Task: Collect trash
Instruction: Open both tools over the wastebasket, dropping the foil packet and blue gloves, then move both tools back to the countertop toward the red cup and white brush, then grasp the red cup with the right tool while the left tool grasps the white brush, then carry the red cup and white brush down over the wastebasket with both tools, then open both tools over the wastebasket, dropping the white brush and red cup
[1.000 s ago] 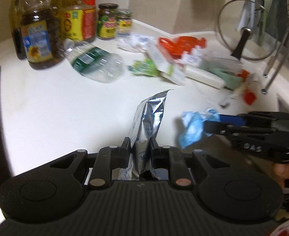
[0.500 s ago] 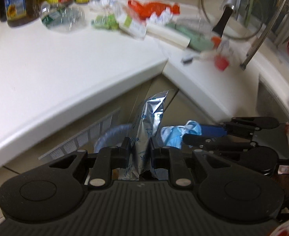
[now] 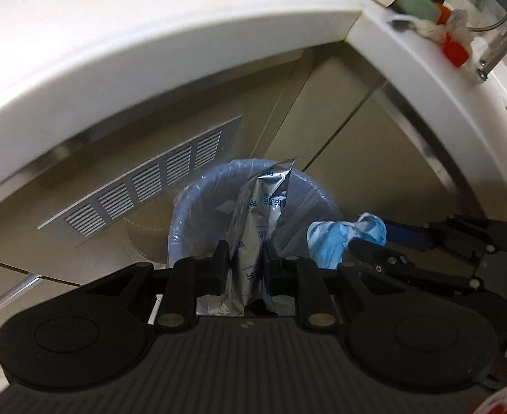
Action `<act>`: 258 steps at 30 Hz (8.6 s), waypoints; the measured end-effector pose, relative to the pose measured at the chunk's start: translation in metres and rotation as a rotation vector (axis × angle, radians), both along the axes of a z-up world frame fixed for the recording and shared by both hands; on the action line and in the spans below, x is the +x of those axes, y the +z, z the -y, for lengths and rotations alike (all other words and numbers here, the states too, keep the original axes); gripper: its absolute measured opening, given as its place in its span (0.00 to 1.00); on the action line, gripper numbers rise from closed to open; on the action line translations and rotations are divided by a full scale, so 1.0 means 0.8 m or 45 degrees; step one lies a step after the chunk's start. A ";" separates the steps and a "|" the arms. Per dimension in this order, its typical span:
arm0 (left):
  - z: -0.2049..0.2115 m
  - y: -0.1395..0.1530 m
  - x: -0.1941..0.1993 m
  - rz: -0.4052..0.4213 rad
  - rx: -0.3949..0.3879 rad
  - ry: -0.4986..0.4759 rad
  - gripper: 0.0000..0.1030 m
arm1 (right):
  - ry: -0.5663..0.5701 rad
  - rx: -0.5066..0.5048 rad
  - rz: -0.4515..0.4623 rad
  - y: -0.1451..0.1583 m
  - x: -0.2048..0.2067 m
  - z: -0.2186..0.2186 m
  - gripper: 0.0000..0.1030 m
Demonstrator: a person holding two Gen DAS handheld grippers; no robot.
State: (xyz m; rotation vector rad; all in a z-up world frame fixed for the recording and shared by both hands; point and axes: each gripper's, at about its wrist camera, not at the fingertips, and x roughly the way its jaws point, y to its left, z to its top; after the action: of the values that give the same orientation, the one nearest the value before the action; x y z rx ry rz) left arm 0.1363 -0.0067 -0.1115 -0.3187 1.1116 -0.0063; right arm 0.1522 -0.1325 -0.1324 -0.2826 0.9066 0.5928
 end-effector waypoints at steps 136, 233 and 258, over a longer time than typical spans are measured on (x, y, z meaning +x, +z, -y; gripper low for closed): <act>0.174 0.132 0.231 0.463 0.379 -0.549 0.61 | -0.261 0.369 0.236 0.138 0.205 0.185 0.33; 0.012 -0.029 0.008 -0.082 0.017 0.008 0.20 | 0.156 0.025 -0.042 -0.009 0.026 -0.005 0.33; 0.001 -0.034 0.019 -0.078 0.041 0.051 0.34 | 0.131 0.012 -0.086 -0.022 0.033 -0.007 0.33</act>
State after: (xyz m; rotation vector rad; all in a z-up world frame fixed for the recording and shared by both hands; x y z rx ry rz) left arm 0.1516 -0.0075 -0.1389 -0.3136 1.1644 0.0570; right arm 0.1784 -0.1271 -0.1496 -0.3035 0.9581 0.7048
